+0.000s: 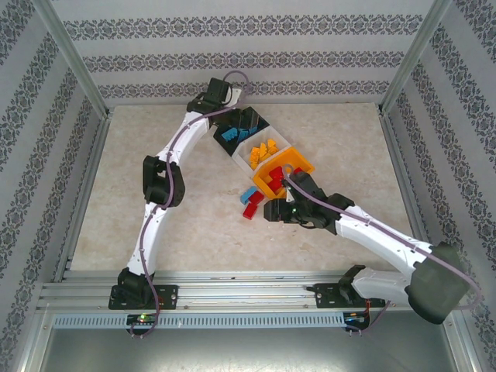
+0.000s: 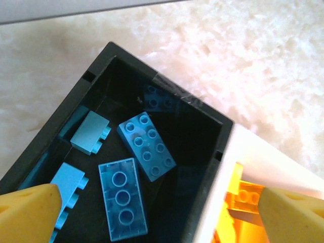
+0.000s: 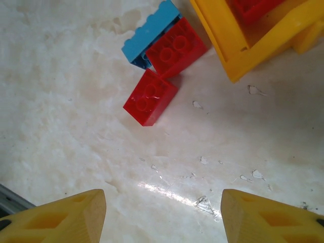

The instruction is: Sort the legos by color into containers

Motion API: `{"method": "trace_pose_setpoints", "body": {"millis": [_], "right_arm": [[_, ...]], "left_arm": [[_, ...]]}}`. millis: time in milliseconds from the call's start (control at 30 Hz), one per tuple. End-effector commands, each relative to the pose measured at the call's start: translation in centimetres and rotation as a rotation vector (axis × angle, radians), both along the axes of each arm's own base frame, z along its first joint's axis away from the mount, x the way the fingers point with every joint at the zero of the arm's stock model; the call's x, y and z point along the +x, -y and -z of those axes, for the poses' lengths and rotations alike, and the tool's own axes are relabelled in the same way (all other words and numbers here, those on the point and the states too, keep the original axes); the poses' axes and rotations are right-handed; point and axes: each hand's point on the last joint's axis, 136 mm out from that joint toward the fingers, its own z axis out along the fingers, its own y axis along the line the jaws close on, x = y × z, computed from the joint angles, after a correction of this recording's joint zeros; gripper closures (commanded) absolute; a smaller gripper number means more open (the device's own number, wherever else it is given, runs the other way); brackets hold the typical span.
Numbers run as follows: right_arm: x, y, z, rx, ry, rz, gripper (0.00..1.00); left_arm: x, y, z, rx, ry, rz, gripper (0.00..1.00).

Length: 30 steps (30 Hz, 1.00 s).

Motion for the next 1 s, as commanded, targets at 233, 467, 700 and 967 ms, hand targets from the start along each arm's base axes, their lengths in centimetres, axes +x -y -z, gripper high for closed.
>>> {"method": "trace_pose_setpoints", "body": {"millis": [233, 467, 700, 967], "right_arm": [[-0.7, 2.4, -2.0, -0.014, 0.064, 0.059, 0.38], [-0.6, 4.8, -2.4, 0.025, 0.074, 0.126, 0.37], [-0.9, 5.5, -1.1, 0.063, 0.043, 0.159, 0.37], [-1.0, 4.8, 0.3, 0.089, -0.002, 0.155, 0.37]], "left_arm": [[-8.6, 0.0, -9.6, 0.104, 0.073, 0.079, 0.00], [-17.2, -0.2, -6.1, 0.205, 0.033, 0.138, 0.00], [-23.4, 0.1, 0.9, 0.265, -0.059, 0.204, 0.08], [-24.3, 1.4, 5.9, 0.244, -0.142, 0.224, 0.27]]}}
